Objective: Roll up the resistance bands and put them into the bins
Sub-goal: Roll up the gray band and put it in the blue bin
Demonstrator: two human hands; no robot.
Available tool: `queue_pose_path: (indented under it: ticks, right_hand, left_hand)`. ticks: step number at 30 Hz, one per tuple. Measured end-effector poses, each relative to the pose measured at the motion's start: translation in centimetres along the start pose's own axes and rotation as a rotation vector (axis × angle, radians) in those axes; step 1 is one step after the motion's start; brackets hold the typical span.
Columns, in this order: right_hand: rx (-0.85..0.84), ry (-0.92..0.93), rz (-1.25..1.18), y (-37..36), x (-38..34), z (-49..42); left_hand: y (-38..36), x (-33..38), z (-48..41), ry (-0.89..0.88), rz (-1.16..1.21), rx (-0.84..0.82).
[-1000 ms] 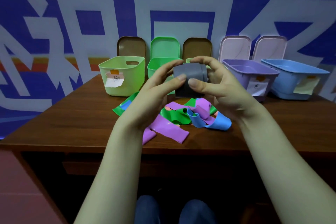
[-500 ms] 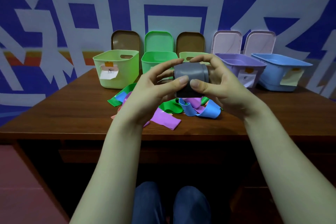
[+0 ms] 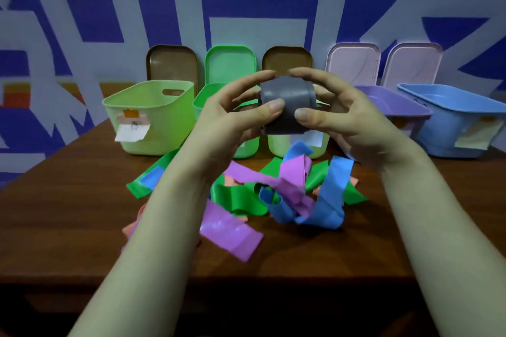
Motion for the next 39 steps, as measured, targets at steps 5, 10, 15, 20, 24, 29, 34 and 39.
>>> queue_pose_path:
  ticks: [5, 10, 15, 20, 24, 29, 34, 39]
  right_hand:
    - [0.064, 0.021, -0.026, 4.0, 1.7, -5.4]
    - [0.054, -0.024, 0.013, 7.4, 2.4, -11.0]
    - [0.070, -0.110, 0.050, 9.7, 1.3, -16.0]
    - [0.090, -0.181, 0.040, 11.1, -3.2, -20.9]
    - [0.079, -0.210, 0.078, 11.4, -7.6, -23.9]
    - [0.145, -0.214, 0.110, 11.8, -12.1, -25.8]
    - [0.169, -0.253, 0.133, 13.1, -13.4, -25.2]
    - [0.177, -0.242, 0.128, 15.1, -13.6, -24.6]
  left_hand:
    - [-0.4, 2.2, -7.2, -0.029, -0.055, -0.058]
    - [-0.7, 4.7, -13.7, -0.030, -0.110, -0.094]
    - [-0.8, 8.9, -17.6, 0.046, -0.077, -0.102]
    - [-1.6, 15.4, -20.3, 0.139, -0.186, -0.161]
    - [-2.5, 21.1, -21.0, 0.141, -0.273, -0.209]
    - [-3.4, 25.2, -21.3, 0.144, -0.221, -0.228]
    - [-5.1, 25.6, -21.7, 0.121, -0.255, -0.240]
    - [-7.1, 24.0, -22.5, 0.170, -0.123, -0.226]
Point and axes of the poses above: each hand's wrist, its own z-axis away from the middle knuckle, its own y-axis out of the back of the hand, x = y × z, the point moved 10 cm from there along -z, towards the middle knuckle, and after that the axes turned 14 degrees about y, right-handed, at the moved point
